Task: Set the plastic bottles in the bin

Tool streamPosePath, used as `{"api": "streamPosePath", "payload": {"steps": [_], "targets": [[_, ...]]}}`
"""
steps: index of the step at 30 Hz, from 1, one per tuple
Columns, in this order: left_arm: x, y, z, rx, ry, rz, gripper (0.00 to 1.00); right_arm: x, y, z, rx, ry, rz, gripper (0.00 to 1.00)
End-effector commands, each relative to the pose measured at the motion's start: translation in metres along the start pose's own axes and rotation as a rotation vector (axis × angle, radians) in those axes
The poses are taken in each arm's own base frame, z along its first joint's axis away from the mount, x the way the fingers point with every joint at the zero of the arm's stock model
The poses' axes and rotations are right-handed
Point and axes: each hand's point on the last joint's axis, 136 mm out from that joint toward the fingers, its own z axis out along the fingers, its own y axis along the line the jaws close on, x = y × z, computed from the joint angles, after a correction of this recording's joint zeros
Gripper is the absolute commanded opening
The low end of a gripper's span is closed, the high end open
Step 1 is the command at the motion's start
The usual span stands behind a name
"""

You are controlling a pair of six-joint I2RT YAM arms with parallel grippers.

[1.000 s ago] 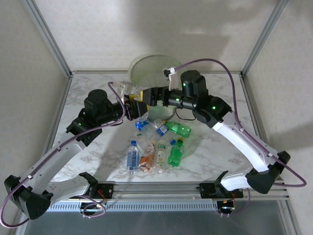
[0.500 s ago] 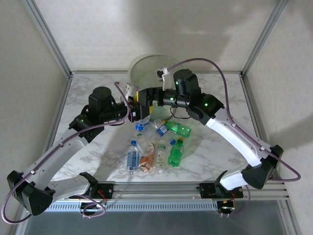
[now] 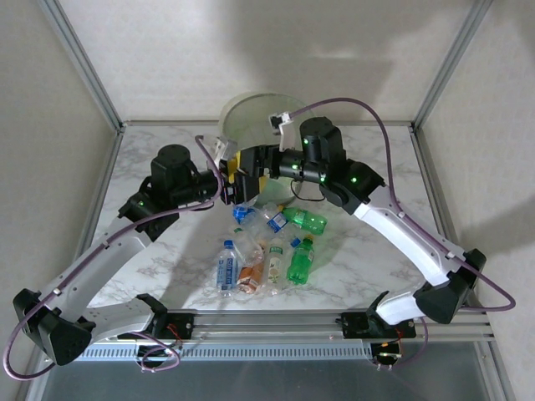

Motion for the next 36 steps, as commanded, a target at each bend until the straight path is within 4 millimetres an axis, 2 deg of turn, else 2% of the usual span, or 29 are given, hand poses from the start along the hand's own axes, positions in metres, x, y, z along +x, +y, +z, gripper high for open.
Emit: {"api": "streamPosePath", "payload": {"steps": [1, 3, 6, 9, 13, 17, 20, 24, 26, 31, 36], "targets": [[-0.020, 0.002, -0.001, -0.028, -0.068, 0.010, 0.79, -0.026, 0.017, -0.022, -0.038, -0.110, -0.007, 0.61], [-0.021, 0.004, 0.000, -0.034, -0.071, 0.005, 0.81, -0.031, 0.014, -0.025, -0.025, -0.128, -0.001, 0.60], [-0.023, 0.005, -0.001, -0.045, -0.087, -0.002, 0.90, -0.040, 0.007, -0.028, 0.007, -0.158, 0.012, 0.60], [-0.025, 0.007, -0.007, -0.069, -0.114, -0.004, 1.00, -0.058, -0.007, -0.033, 0.074, -0.211, 0.030, 0.59], [-0.027, 0.014, -0.020, -0.124, -0.147, -0.029, 1.00, -0.088, -0.023, -0.038, 0.144, -0.281, 0.041, 0.58], [-0.033, 0.026, -0.038, -0.207, -0.204, -0.080, 0.99, -0.127, -0.041, -0.053, 0.200, -0.369, 0.035, 0.58], [-0.037, 0.042, -0.054, -0.305, -0.272, -0.129, 0.99, -0.147, -0.058, -0.058, 0.257, -0.408, 0.034, 0.58], [-0.038, 0.064, -0.077, -0.401, -0.386, -0.238, 1.00, -0.162, -0.085, -0.057, 0.309, -0.439, 0.052, 0.58], [-0.032, 0.079, -0.086, -0.454, -0.424, -0.317, 1.00, -0.168, -0.098, -0.052, 0.313, -0.442, 0.076, 0.58], [0.002, 0.122, -0.100, -0.627, -0.396, -0.451, 0.97, -0.175, -0.127, -0.030, 0.294, -0.412, 0.132, 0.58], [0.033, 0.141, -0.107, -0.724, -0.330, -0.488, 0.92, -0.161, -0.149, 0.002, 0.262, -0.341, 0.200, 0.58]]}}
